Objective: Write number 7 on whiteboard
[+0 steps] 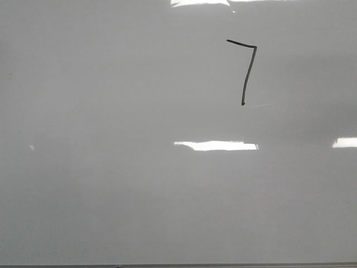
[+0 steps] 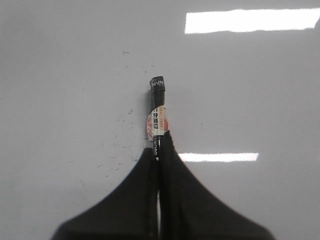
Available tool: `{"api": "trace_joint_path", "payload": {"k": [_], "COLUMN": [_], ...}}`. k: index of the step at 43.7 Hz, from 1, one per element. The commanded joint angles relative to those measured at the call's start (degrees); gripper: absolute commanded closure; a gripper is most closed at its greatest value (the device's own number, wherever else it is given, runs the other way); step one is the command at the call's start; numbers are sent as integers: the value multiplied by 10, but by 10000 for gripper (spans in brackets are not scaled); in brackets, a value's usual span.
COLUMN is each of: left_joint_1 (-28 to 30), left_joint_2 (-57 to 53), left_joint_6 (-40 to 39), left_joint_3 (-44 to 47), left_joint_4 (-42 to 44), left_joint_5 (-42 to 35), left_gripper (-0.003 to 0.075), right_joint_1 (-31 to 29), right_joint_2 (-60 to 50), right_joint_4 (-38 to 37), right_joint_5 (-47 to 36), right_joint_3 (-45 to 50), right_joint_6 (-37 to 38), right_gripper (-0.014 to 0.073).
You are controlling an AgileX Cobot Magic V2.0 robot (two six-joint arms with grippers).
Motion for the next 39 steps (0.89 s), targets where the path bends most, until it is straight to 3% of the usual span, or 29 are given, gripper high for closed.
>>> {"api": "trace_joint_path", "payload": {"k": [1, 11, 22, 39], "left_joint_1": [0, 0, 0, 0], "left_joint_2": [-10, -10, -10, -9], "left_joint_6": [0, 0, 0, 0], "left_joint_3": [3, 3, 3, 3], "left_joint_4": [0, 0, 0, 0], "left_joint_5": [-48, -48, -48, -48], "left_gripper": [741, 741, 741, 741], "right_joint_1": [-45, -89, -89, -90], "right_joint_2": [-39, -136, -173, -201], "right_joint_4": [-4, -4, 10, 22], "right_joint_5": [-164, -376, -544, -546], "right_joint_3": [60, 248, 365, 379], "right_joint_6": [-1, 0, 0, 0], "right_gripper": [662, 662, 662, 662]}}
